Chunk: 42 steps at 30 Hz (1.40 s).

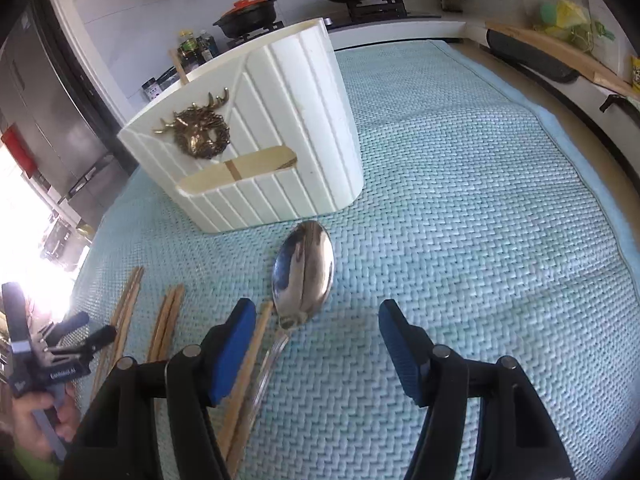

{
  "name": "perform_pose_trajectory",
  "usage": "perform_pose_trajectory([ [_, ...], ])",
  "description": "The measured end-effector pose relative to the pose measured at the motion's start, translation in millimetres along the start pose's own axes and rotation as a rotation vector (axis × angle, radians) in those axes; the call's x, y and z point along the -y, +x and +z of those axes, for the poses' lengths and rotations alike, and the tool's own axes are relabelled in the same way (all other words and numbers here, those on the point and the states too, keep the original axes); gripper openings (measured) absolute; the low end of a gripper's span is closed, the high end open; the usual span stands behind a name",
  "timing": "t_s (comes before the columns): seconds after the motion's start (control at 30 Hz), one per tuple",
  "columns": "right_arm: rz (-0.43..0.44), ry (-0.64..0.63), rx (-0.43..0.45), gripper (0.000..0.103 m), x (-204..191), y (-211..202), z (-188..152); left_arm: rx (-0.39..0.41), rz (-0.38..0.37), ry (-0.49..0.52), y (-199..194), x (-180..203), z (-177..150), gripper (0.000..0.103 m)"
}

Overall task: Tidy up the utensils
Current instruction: 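Grasp the remaining steel spoon with the right tool while the left tool grasps another chopstick, then carry the spoon with the right tool while the left tool carries the chopstick toward the holder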

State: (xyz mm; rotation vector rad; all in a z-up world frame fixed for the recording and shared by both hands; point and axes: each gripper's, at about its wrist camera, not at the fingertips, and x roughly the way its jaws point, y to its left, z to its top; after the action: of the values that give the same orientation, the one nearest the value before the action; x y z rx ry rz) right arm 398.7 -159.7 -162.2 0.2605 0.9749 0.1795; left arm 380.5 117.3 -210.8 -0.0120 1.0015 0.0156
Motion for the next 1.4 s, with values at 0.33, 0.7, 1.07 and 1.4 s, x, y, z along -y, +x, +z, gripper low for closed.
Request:
perform_pose_trajectory([
  [0.33, -0.243, -0.094, -0.012, 0.041, -48.0, 37.7, 18.4, -0.037, -0.007, 0.025, 7.7, -0.3, 14.1, 0.103],
  [0.7, -0.135, -0.106, 0.089, 0.041, -42.4, -8.4, 22.4, -0.054, -0.045, 0.084, 7.3, 14.4, 24.3, 0.084],
  [1.07, -0.092, -0.151, 0.227, 0.04, -46.8, -72.7, 19.0, -0.057, -0.107, 0.137, 10.8, 31.5, 42.1, 0.011],
  [1.4, -0.057, -0.154, 0.287, 0.04, -39.0, -109.2, 16.7, -0.007, -0.147, 0.083, -9.9, 26.8, 42.3, 0.004],
])
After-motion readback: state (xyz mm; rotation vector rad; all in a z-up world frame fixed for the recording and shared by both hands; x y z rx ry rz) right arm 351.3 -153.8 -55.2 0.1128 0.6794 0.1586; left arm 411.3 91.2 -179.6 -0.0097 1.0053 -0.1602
